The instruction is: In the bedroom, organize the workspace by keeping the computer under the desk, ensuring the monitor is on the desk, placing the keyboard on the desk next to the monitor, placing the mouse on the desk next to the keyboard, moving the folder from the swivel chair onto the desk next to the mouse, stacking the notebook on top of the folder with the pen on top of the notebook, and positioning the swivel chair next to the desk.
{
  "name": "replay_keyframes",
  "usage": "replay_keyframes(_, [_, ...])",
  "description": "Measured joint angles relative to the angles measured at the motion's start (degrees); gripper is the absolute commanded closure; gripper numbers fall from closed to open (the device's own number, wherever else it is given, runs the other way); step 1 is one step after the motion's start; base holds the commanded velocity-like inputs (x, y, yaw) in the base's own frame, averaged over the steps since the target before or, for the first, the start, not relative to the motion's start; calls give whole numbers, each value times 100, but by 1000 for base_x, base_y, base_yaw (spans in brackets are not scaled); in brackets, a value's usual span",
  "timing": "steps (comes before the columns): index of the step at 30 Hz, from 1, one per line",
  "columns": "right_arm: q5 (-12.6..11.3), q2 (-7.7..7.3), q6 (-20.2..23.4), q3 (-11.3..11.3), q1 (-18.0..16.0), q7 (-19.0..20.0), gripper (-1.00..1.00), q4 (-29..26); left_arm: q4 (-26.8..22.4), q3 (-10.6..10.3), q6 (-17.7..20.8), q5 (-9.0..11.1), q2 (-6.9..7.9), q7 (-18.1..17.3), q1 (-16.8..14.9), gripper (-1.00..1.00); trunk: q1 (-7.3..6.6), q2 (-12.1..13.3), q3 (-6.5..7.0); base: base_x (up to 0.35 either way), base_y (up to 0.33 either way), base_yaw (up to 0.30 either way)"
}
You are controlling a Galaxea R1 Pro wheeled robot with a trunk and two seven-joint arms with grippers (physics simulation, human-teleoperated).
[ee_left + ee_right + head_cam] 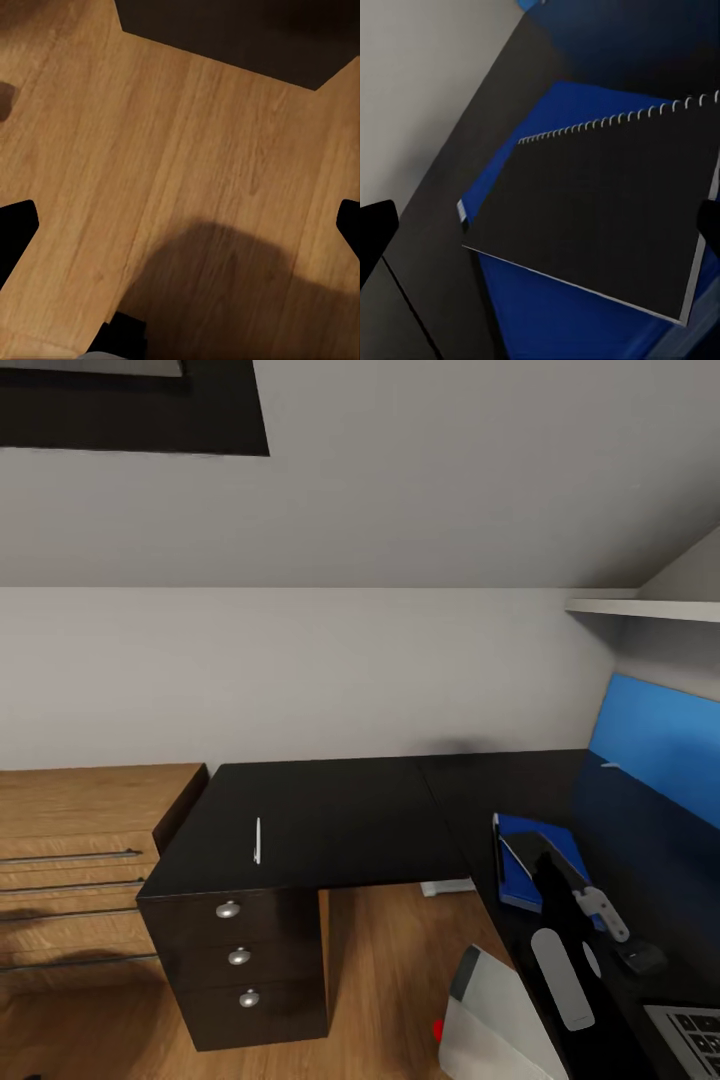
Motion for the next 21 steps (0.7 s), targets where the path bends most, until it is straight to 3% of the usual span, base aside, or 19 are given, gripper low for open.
replay_keyframes(13, [2,10,27,60,0,26,-100,-26,119,-1,0,2,0,-1,0,-100,0,0,0,-2,0,0])
replay_keyframes(16, [99,7,39,382,2,45,-100,-67,149,-5,0,0,0,-1,0,-100,0,0,0,0,0,0])
replay_keyframes(19, [357,-17,24,840,10,111,-100,-261,159,-5,0,0,0,-1,0,-100,0,0,0,0,0,0])
replay_keyframes(21, [504,-25,25,987,21,139,-100,-410,161,-6,0,0,0,-1,0,-100,0,0,0,0,0,0])
